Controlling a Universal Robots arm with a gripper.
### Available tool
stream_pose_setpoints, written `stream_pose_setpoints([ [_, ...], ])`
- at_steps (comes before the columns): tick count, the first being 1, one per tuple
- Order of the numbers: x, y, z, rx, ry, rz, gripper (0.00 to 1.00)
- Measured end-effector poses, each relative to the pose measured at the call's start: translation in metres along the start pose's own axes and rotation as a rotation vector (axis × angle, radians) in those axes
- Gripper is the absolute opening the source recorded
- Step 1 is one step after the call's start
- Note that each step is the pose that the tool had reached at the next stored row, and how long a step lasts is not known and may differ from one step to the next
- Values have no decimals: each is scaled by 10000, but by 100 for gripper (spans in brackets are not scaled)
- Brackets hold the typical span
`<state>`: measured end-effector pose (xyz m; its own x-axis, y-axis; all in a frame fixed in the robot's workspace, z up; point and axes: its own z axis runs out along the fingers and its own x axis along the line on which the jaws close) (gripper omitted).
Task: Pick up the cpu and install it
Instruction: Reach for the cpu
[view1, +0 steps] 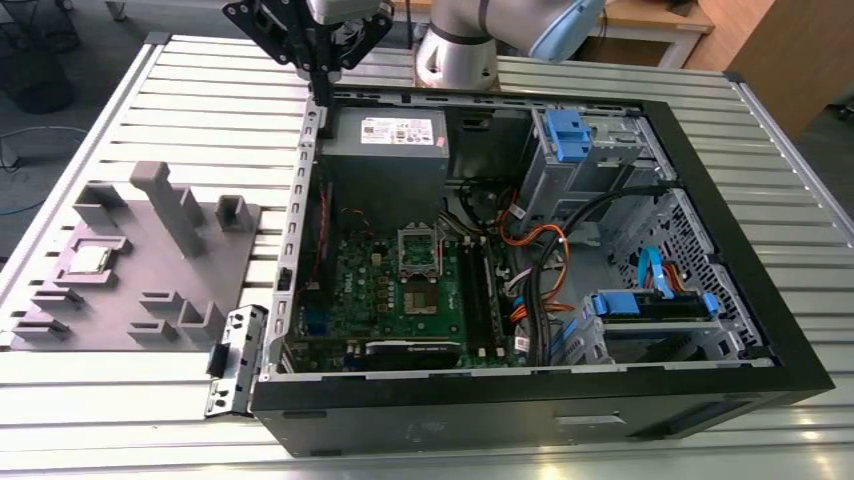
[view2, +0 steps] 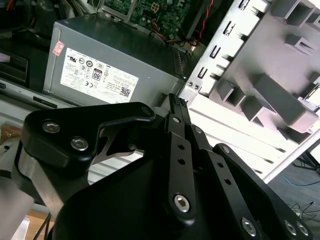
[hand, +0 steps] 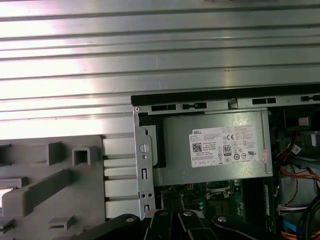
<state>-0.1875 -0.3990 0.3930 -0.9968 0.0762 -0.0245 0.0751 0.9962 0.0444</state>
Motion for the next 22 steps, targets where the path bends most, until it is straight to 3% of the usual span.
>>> stream_pose_setpoints([
  [22, 403, -30, -9, 0, 0, 0, 11],
])
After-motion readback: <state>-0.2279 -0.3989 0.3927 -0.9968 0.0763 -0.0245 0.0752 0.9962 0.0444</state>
